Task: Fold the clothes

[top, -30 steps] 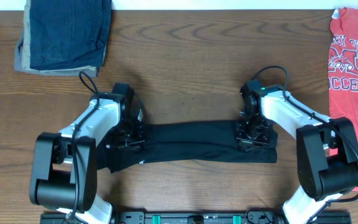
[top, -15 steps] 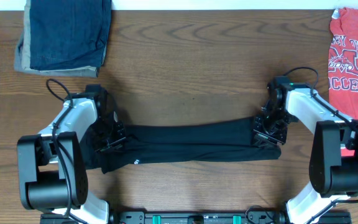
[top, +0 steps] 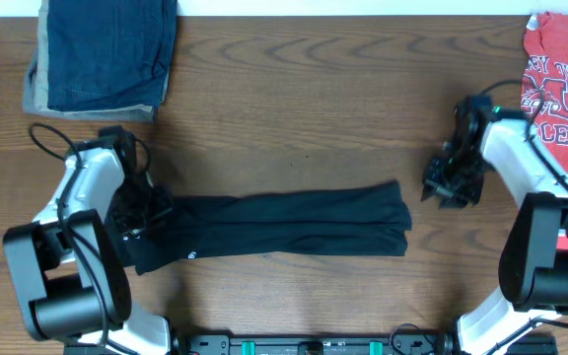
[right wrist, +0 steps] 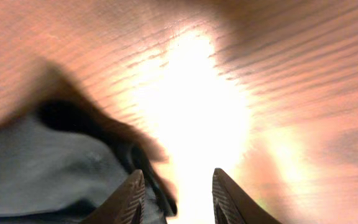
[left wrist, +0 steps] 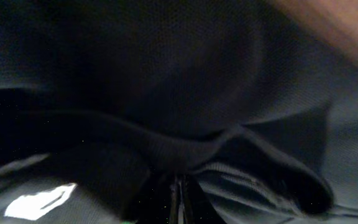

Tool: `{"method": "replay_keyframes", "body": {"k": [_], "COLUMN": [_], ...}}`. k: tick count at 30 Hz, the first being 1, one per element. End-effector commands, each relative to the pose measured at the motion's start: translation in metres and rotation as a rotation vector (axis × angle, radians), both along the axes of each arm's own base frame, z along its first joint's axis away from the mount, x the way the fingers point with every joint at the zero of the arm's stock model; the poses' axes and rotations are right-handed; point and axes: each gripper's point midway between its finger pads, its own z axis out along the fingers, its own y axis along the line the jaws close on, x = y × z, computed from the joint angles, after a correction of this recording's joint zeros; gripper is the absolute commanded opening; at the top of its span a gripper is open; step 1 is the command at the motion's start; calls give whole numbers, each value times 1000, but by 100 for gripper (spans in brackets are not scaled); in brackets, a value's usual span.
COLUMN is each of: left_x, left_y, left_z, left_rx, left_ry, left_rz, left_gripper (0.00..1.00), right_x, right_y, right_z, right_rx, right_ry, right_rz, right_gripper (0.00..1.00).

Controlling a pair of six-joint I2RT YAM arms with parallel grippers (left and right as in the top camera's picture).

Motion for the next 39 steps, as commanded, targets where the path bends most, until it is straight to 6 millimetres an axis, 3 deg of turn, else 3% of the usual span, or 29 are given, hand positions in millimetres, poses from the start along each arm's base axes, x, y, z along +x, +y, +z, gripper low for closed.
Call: {"method": "replay_keyframes", "body": {"k": [1, 3, 4, 5, 6, 7, 9, 12, 16, 22, 29, 34, 36, 39], "left_x": [18, 22, 23, 24, 24, 25, 26, 26, 26, 27, 28, 29, 30, 30], "left_y": [16, 17, 17, 17, 17, 18, 18, 18, 18, 18, 18, 18, 18, 18], "left_z": [29, 41, 47, 52, 56, 61, 68, 71, 71, 71, 71, 71, 71, 71], "left_rx": [90, 101, 107, 111, 115, 118, 124, 127, 126, 129, 130, 131, 131, 131], "left_ry": [-99, -148, -174, -193, -210, -228, -254, -268, -268, -270, -274, -279, -281, -281], "left_rz": [0, 2, 2, 3, 4, 4, 5, 6, 10, 38, 40, 40, 40, 40], "left_gripper": [6, 7, 8, 12, 15, 17, 30, 77, 97, 98, 98, 98, 98, 98], "right_x": [28, 37, 40, 42, 44, 44, 39, 28, 14, -5, -41, -53, -56, -56], "right_y": [-10, -11, -12, -13, -14, -16, -19, -21, -4, 35, 61, 84, 93, 103], "right_z": [32, 49, 57, 63, 67, 69, 68, 58, 32, -2, -31, -45, -52, -57], "right_rx": [-39, -39, -40, -42, -42, -41, -40, -34, 77, 311, 402, 446, 438, 425], "right_ry": [-84, -112, -125, -133, -139, -139, -120, -76, -60, -80, -18, -23, -19, -24], "right_rz": [43, 68, 80, 88, 93, 93, 83, 72, 136, 170, 178, 203, 192, 193], "right_gripper": [37, 44, 54, 75, 89, 94, 95, 97, 99, 99, 99, 98, 92, 73]}}
